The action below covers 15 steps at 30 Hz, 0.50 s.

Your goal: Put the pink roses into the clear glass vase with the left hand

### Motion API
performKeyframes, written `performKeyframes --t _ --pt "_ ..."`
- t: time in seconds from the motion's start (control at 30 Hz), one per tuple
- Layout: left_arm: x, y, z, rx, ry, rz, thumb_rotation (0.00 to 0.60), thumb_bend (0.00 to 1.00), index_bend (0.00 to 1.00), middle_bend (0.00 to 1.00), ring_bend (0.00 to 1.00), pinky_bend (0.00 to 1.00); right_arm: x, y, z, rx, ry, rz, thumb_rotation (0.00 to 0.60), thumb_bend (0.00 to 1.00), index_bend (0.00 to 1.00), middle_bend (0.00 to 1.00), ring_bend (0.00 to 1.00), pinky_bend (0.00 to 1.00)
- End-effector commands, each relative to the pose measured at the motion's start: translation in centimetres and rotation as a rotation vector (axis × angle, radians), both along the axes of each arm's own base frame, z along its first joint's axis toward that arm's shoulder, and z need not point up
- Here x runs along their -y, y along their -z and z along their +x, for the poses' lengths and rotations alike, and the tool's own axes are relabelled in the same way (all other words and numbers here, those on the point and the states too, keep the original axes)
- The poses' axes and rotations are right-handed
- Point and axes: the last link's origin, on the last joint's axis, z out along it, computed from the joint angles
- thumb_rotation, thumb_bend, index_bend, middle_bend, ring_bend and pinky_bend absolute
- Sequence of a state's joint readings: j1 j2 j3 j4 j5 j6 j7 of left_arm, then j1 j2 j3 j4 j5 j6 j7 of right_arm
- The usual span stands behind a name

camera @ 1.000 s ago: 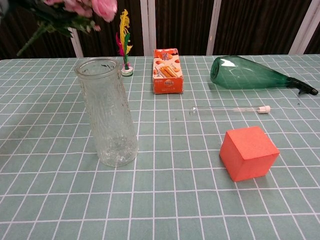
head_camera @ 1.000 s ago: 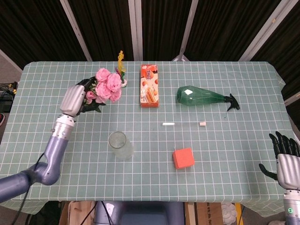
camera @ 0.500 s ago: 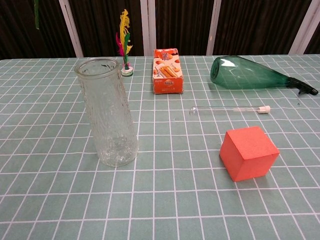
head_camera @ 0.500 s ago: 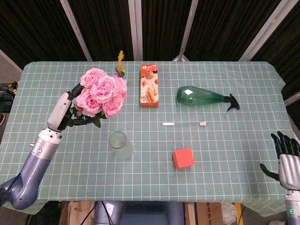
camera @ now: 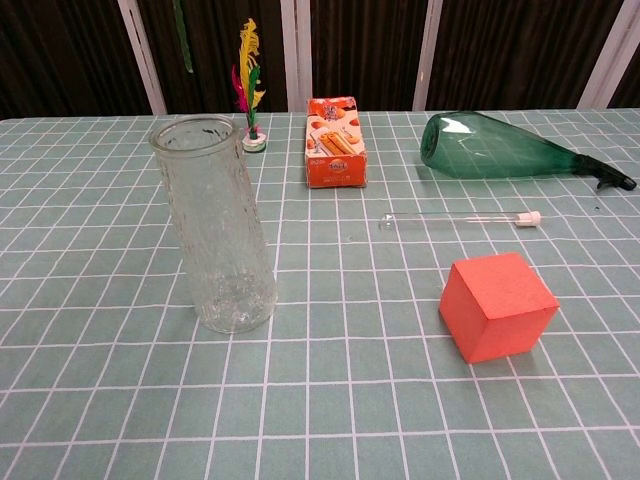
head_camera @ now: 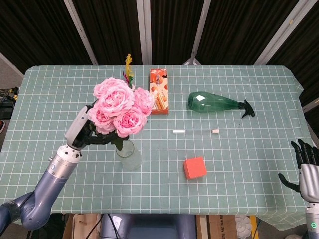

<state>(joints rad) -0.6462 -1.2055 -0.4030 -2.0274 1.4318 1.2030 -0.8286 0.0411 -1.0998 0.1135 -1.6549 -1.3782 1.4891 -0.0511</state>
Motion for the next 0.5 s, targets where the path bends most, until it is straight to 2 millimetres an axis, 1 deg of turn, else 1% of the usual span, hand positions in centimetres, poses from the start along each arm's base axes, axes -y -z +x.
performKeyframes --t 0.03,0.1,0.27,0.37,0.5 --pt "0.5 0.4 0.5 0.006 0.016 -0.031 0.600 0.49 0.23 0.32 0.25 0.33 0.0 -0.1 0.0 0.002 0.001 -0.003 0.600 0.23 0.10 0.03 0.02 0.00" --pt "1.2 0.6 1.0 0.022 0.025 -0.080 0.600 0.49 0.23 0.32 0.25 0.33 -0.1 -0.1 0.0 0.004 0.003 -0.007 0.600 0.23 0.10 0.03 0.02 0.00" --pt "1.7 0.5 0.9 0.000 0.027 -0.077 0.600 0.49 0.23 0.32 0.25 0.33 -0.1 -0.2 0.0 0.008 0.002 -0.009 0.600 0.23 0.10 0.03 0.02 0.00" --pt "1.8 0.5 0.7 -0.019 0.021 -0.061 0.600 0.49 0.23 0.32 0.25 0.33 -0.1 -0.3 0.0 0.011 0.003 -0.012 0.600 0.23 0.10 0.03 0.02 0.00" --pt "2.1 0.9 0.1 -0.048 0.006 -0.057 0.600 0.49 0.23 0.32 0.25 0.33 -0.1 -0.4 -0.1 0.014 0.004 -0.015 0.600 0.23 0.10 0.03 0.02 0.00"
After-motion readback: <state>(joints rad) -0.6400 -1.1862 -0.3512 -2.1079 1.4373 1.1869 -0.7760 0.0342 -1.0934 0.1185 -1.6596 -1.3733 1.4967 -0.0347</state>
